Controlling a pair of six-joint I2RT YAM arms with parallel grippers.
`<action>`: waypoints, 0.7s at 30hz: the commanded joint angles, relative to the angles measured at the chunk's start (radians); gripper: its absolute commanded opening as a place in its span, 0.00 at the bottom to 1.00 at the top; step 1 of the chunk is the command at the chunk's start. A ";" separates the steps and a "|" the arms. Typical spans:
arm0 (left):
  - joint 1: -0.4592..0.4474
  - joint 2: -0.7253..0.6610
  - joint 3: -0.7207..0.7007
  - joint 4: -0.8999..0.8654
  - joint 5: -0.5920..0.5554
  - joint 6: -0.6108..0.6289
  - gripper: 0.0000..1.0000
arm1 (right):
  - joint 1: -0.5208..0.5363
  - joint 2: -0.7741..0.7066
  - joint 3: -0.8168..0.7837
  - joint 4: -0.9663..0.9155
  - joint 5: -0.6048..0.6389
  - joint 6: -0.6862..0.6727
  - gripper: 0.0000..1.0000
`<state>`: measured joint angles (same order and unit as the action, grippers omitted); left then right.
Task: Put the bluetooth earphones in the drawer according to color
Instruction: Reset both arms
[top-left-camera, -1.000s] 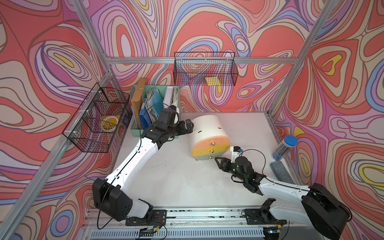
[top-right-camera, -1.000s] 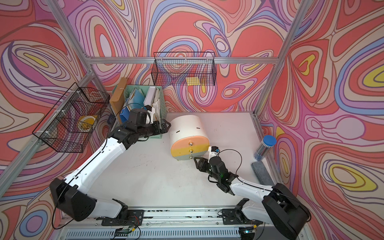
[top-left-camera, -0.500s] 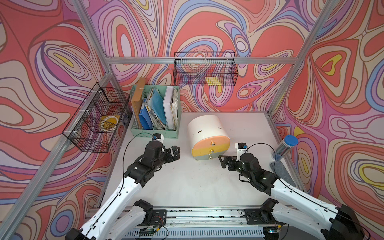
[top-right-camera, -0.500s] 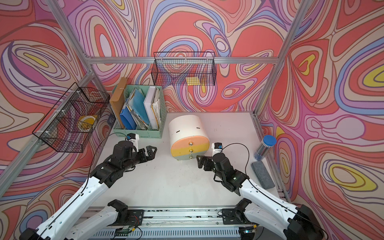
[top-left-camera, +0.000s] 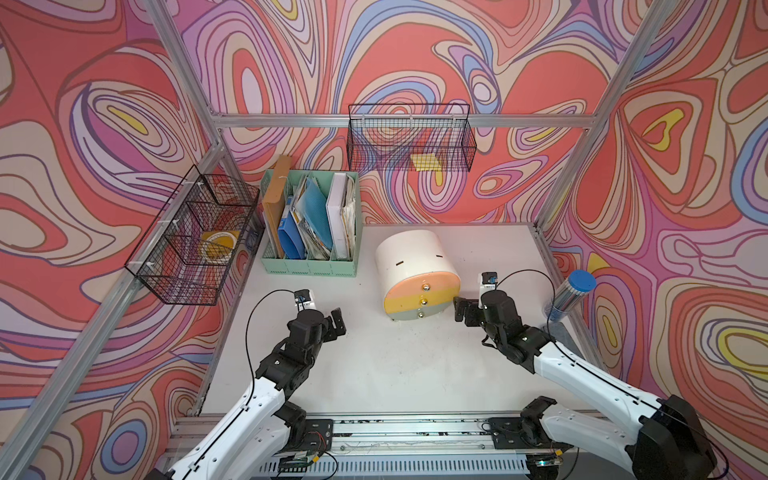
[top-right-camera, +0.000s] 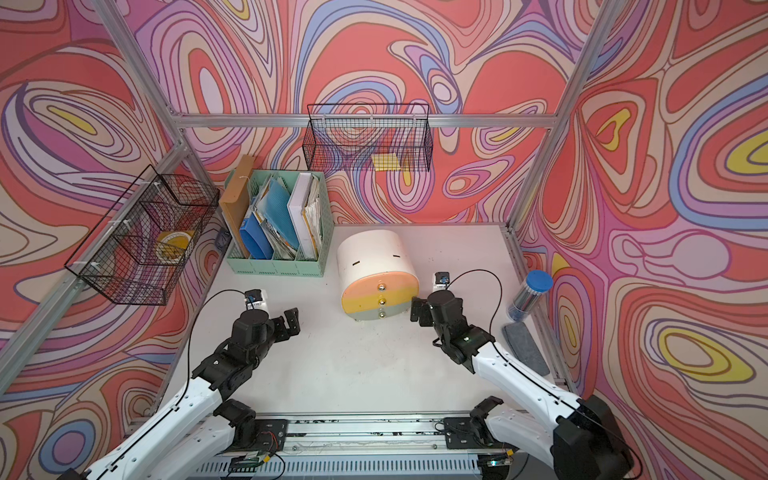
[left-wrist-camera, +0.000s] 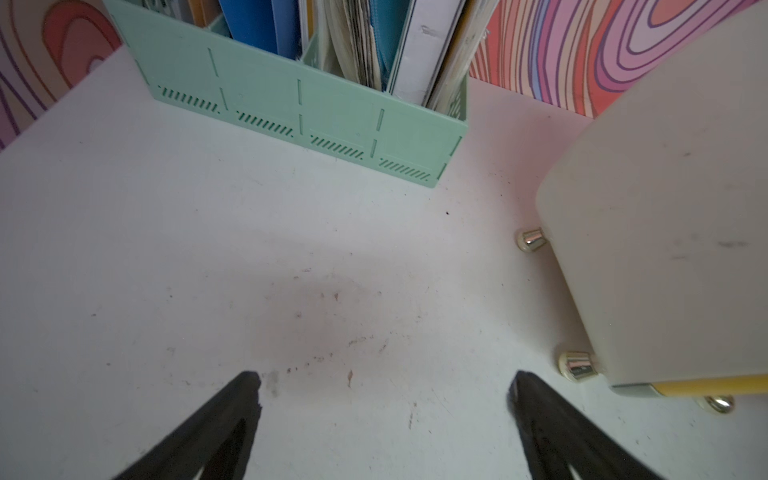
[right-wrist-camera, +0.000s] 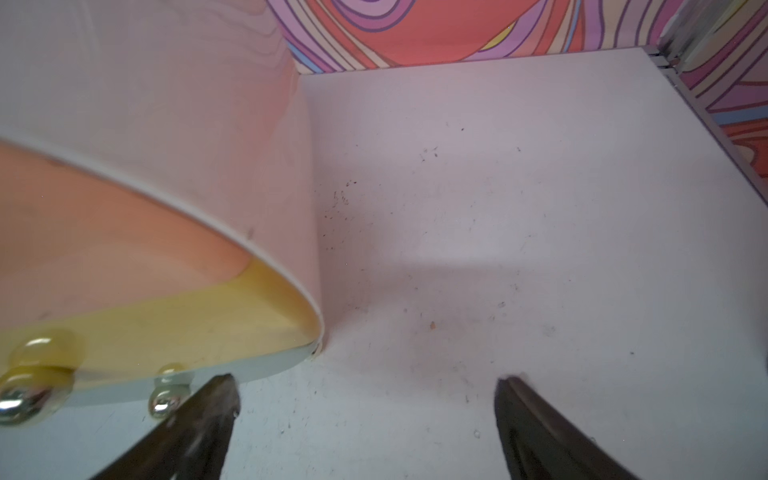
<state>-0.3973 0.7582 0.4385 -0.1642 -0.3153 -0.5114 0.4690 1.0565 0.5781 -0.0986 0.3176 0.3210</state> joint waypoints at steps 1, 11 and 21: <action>0.033 0.053 0.023 0.129 -0.094 0.118 0.99 | -0.098 -0.014 -0.028 0.110 -0.069 -0.052 0.98; 0.112 0.090 -0.081 0.355 -0.116 0.373 0.99 | -0.236 0.014 -0.066 0.273 -0.071 -0.131 0.98; 0.258 0.326 -0.148 0.690 -0.054 0.401 0.99 | -0.408 0.092 -0.156 0.490 -0.091 -0.129 0.98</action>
<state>-0.1673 1.0298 0.2558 0.3912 -0.3859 -0.1230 0.0956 1.1183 0.4614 0.2836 0.2455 0.1913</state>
